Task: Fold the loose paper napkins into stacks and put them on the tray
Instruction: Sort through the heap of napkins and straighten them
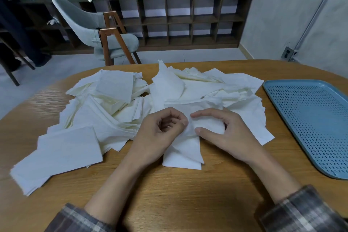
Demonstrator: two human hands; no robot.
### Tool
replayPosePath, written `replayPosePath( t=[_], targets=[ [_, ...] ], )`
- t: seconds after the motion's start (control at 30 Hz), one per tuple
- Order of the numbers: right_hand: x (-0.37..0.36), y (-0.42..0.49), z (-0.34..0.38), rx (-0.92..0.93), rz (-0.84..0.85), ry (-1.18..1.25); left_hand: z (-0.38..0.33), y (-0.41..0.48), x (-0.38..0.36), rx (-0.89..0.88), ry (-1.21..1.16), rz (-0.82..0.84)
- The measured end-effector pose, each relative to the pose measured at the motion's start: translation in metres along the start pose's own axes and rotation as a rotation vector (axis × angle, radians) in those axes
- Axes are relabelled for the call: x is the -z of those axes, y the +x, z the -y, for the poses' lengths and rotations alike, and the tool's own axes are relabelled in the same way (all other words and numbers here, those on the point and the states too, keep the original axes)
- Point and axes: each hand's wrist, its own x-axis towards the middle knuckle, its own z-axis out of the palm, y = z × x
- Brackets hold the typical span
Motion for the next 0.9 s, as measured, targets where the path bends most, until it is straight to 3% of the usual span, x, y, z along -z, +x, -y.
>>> replayPosePath(
  t=[0.4,0.6,0.7,0.9],
  targets=[
    [-0.004,0.001,0.0,-0.051,-0.029,-0.023,-0.002,-0.001,-0.003,-0.026,0.018,-0.018],
    [0.005,0.006,-0.003,-0.054,-0.221,0.21,-0.001,0.001,0.01,-0.112,0.053,0.02],
    [0.006,0.008,-0.009,-0.083,-0.237,0.344,0.0,0.0,0.009,-0.108,0.149,0.083],
    [0.005,0.009,-0.012,-0.11,-0.189,0.414,0.001,0.001,0.007,-0.054,0.13,-0.045]
  ],
)
